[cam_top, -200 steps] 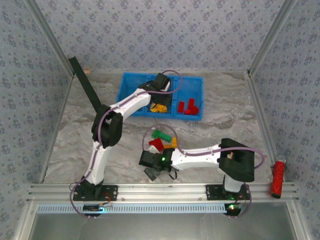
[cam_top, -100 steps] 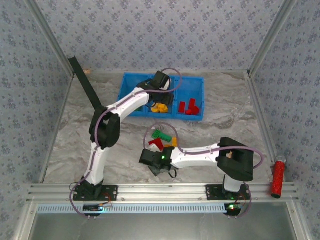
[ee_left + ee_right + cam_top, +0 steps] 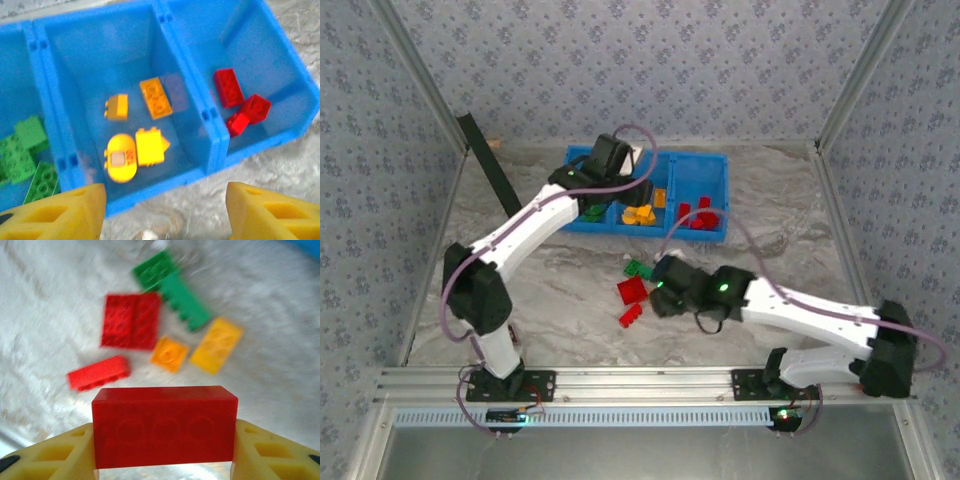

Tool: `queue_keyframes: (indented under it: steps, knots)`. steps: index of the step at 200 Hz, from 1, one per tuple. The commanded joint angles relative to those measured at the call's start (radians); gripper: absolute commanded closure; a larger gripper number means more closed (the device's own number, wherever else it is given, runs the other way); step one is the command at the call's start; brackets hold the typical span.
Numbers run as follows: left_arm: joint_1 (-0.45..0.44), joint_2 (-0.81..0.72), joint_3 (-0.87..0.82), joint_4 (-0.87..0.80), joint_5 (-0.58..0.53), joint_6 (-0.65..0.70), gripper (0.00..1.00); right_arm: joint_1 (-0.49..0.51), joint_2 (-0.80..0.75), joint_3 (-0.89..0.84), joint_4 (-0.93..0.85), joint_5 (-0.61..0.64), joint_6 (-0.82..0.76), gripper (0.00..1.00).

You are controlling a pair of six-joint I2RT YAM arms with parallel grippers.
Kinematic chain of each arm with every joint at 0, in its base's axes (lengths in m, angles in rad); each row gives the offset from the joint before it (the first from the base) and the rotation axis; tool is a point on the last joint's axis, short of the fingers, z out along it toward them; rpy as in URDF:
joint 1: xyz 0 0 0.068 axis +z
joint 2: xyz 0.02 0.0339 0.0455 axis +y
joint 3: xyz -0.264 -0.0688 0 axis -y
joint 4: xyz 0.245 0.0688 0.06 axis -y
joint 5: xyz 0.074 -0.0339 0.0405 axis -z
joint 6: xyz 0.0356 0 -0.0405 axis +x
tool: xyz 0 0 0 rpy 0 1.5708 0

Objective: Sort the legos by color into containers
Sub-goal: Pick up the lego from the bottom-center of the table, then place the lego in the container.

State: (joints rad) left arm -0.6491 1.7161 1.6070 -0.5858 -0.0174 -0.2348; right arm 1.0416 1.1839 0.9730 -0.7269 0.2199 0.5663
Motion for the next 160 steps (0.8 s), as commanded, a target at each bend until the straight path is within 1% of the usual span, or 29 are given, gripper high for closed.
queue_keyframes:
  steps: [1,25,45,56,68,82,98,128,160]
  knots:
    - [-0.012,-0.118,-0.139,-0.05,-0.018,0.02,0.36,-0.173,-0.049,0.026,-0.107,-0.046,-0.115,0.47]
    - [-0.053,-0.233,-0.33,-0.062,-0.005,0.02,0.36,-0.369,-0.022,0.111,-0.112,-0.087,-0.204,0.5]
    - [-0.128,-0.3,-0.463,-0.063,-0.004,0.012,0.36,-0.457,0.057,0.19,-0.084,-0.089,-0.272,0.51]
    - [-0.173,-0.324,-0.523,-0.058,0.006,-0.007,0.36,-0.482,0.102,0.211,-0.053,-0.087,-0.322,0.5]
    - [-0.217,-0.337,-0.577,-0.042,0.029,-0.032,0.36,-0.513,0.169,0.286,-0.026,-0.076,-0.371,0.49]
    - [-0.263,-0.336,-0.618,-0.036,0.034,-0.072,0.36,-0.561,0.256,0.358,-0.013,-0.08,-0.401,0.49]
    - [-0.305,-0.335,-0.656,-0.013,0.033,-0.117,0.36,-0.586,0.356,0.436,0.003,-0.078,-0.429,0.49]
    - [-0.338,-0.336,-0.716,0.049,0.05,-0.175,0.36,-0.619,0.526,0.586,0.006,-0.073,-0.471,0.47]
    - [-0.358,-0.319,-0.746,0.086,0.068,-0.196,0.36,-0.641,0.68,0.72,-0.011,-0.065,-0.509,0.47]
